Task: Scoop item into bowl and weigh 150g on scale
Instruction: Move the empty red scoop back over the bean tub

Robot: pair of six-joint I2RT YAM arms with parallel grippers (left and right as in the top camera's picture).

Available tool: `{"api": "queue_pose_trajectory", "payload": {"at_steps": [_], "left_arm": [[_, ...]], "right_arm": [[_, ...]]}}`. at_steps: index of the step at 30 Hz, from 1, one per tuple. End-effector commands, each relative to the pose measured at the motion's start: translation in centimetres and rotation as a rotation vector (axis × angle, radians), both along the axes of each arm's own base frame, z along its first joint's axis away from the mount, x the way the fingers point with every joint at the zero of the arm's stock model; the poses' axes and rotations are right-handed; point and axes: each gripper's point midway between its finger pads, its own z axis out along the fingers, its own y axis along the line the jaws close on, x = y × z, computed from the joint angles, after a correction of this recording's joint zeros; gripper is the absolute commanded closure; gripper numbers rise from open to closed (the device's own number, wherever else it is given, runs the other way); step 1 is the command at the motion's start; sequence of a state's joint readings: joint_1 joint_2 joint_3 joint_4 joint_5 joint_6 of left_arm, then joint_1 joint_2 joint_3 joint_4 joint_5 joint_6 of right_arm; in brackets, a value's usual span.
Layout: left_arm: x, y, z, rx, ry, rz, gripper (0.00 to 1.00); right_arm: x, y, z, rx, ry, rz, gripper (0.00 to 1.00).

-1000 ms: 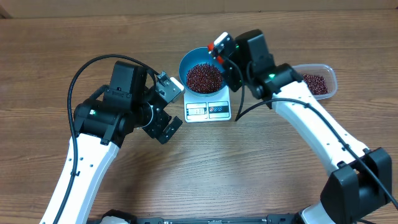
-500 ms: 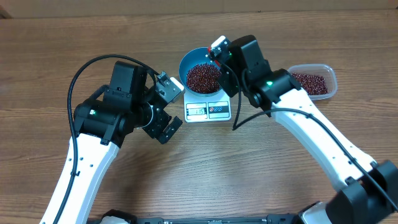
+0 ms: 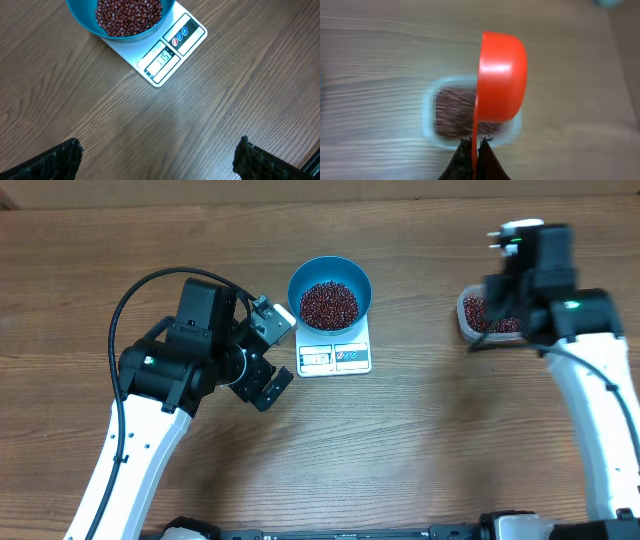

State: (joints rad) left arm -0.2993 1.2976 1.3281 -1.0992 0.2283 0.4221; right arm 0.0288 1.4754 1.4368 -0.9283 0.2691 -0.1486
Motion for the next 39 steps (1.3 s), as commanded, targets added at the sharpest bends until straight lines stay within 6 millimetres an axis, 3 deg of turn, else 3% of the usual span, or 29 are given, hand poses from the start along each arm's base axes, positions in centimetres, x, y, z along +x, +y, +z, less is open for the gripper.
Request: {"api": "queue_pose_trajectory", "payload": {"at_steps": [1, 4, 9, 15, 22, 35, 39], "left_arm": [[0.0, 0.0, -0.2, 0.0, 0.004, -0.01, 0.0], [0.0, 0.0, -0.2, 0.0, 0.004, -0.01, 0.0], [0.0, 0.0, -0.2, 0.0, 0.004, -0.01, 0.0], [0.0, 0.0, -0.2, 0.0, 0.004, -0.01, 0.0], [0.0, 0.0, -0.2, 0.0, 0.004, -0.01, 0.0], [0.0, 0.0, -0.2, 0.0, 0.004, -0.01, 0.0], [0.0, 0.0, -0.2, 0.0, 0.004, -0.01, 0.0]], "right_arm": [[0.5, -3.0, -1.7, 0.085, 0.035, -0.066, 0.96], [1.1, -4.2, -5.3, 0.231, 0.114, -0.068, 0.96], [1.4, -4.2, -9.7, 0.283, 0.226, -0.066, 0.96], [1.5, -4.2, -12.9, 0.296, 0.305, -0.075, 0.96], [1.6, -5.0, -14.1, 0.256, 0.319, -0.09, 0.96], [1.3, -4.6, -16.3, 0.269, 0.372, -0.066, 0.96], [1.5, -2.8, -16.4, 0.367, 0.368, -0.017, 0.97]]}}
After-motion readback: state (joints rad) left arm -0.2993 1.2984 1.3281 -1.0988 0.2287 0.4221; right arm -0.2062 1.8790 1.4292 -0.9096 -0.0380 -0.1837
